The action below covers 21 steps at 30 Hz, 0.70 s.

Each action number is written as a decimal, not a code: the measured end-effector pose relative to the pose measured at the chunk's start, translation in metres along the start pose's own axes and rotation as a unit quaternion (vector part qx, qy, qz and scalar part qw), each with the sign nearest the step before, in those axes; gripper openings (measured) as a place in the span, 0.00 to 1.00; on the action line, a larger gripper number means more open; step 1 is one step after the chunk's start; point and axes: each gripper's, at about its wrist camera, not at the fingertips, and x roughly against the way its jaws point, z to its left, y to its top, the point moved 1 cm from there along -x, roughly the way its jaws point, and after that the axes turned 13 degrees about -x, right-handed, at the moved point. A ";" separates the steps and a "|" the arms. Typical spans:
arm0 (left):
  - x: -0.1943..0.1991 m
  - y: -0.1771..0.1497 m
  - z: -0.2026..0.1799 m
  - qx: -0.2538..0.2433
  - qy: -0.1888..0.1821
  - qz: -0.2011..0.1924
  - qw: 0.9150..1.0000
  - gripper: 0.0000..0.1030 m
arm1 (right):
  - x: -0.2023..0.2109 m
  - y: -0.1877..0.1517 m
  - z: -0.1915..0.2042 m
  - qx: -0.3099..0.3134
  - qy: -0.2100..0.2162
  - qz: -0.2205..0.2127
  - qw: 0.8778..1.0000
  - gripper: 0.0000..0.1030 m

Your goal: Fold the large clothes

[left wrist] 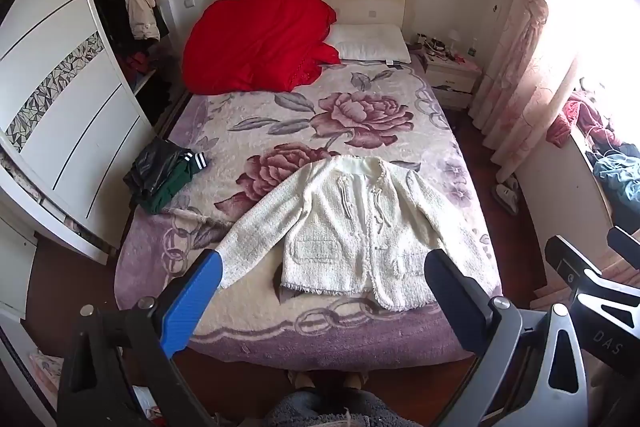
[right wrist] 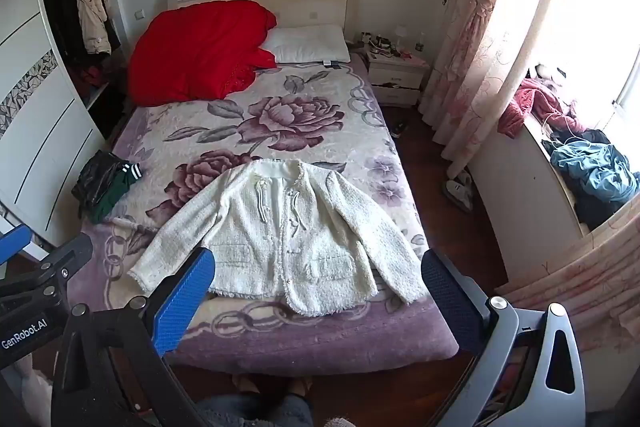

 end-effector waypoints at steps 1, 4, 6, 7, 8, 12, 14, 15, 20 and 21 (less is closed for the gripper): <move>0.000 0.000 0.000 -0.002 0.003 0.001 1.000 1.00 | 0.000 0.000 0.000 -0.001 0.003 -0.003 1.000 1.00; 0.000 0.001 0.000 -0.001 0.004 0.000 1.000 1.00 | 0.000 0.000 0.000 -0.001 0.002 0.001 1.000 1.00; -0.002 0.001 0.001 -0.001 0.004 0.001 1.000 1.00 | 0.000 0.000 0.000 0.000 0.003 0.000 1.000 1.00; -0.003 0.002 0.001 -0.001 0.003 0.002 1.000 1.00 | 0.000 0.000 0.000 0.001 0.003 0.000 1.000 1.00; -0.004 0.002 0.002 -0.001 0.004 0.001 1.000 1.00 | 0.000 0.000 -0.001 0.001 0.003 0.000 1.000 1.00; 0.006 0.009 -0.004 -0.002 0.009 -0.004 1.000 1.00 | 0.001 0.000 -0.001 0.000 0.003 -0.003 1.000 1.00; 0.008 0.012 -0.004 -0.003 0.009 -0.005 1.000 1.00 | 0.000 0.000 0.000 0.000 0.002 -0.002 1.000 1.00; 0.008 0.011 -0.007 -0.003 0.012 -0.006 1.000 1.00 | 0.002 0.002 0.004 0.001 0.001 -0.002 1.000 1.00; 0.012 0.005 -0.002 -0.002 0.009 -0.008 1.000 1.00 | 0.004 0.004 0.004 0.000 0.001 -0.005 1.000 1.00; 0.012 0.005 -0.003 -0.002 0.011 -0.008 1.000 1.00 | 0.004 0.004 0.004 -0.001 0.002 -0.005 1.000 1.00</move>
